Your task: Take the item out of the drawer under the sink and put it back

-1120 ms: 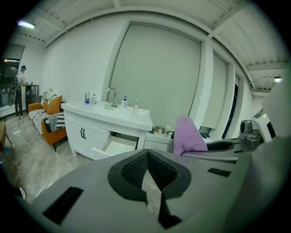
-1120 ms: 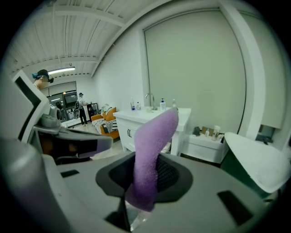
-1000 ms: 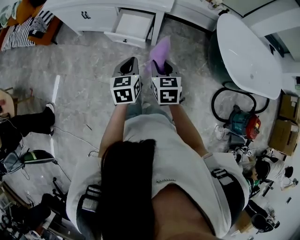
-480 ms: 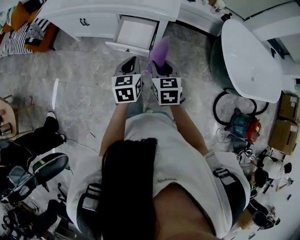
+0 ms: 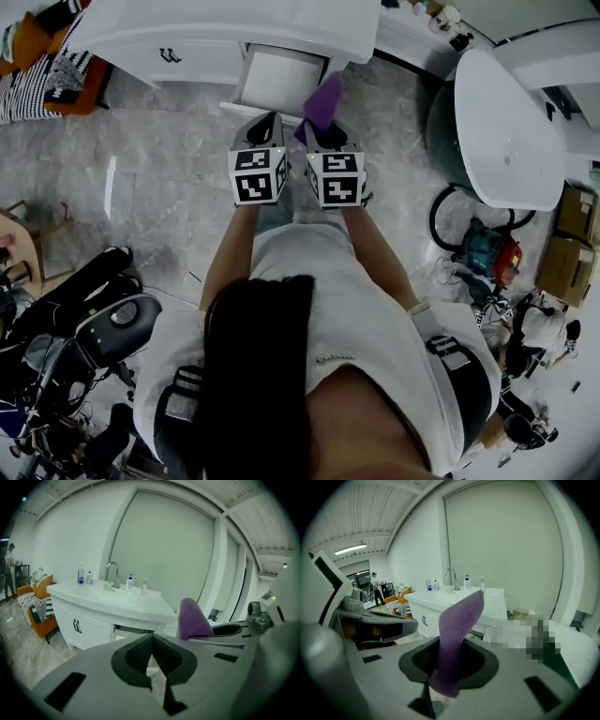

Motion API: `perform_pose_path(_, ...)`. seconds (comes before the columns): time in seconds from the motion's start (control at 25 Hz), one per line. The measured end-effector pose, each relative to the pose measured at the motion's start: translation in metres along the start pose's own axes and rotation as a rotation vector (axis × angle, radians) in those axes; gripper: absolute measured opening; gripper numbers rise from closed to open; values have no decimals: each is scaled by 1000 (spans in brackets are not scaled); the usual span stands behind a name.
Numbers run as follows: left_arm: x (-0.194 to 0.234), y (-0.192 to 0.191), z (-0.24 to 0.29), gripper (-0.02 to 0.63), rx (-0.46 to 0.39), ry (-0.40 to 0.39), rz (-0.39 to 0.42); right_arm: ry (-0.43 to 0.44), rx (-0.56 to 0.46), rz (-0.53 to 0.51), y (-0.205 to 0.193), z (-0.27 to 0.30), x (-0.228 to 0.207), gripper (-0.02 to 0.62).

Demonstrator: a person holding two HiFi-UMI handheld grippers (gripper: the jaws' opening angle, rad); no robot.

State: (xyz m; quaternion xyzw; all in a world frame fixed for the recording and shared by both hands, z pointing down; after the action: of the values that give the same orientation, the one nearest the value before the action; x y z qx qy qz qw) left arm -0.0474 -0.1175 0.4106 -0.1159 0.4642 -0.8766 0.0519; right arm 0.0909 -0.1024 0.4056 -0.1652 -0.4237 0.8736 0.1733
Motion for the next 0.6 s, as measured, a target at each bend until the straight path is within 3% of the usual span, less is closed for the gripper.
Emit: perform_pose_path(0.6,66,33,63,3,52,-34,6,-27,57,45,35,85,3,114)
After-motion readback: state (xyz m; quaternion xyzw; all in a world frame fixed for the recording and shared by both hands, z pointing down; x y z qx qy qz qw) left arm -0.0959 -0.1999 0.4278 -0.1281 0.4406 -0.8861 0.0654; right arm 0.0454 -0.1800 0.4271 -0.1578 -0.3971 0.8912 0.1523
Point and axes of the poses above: the fingertips, and each gripper's own axes: z forward along the fingers, x to its left, y out of its top, the point moved 8 cm from there along -z, backward along the fingers, and after that the axes turned 9 degrees about y, right-handed, at the moved point
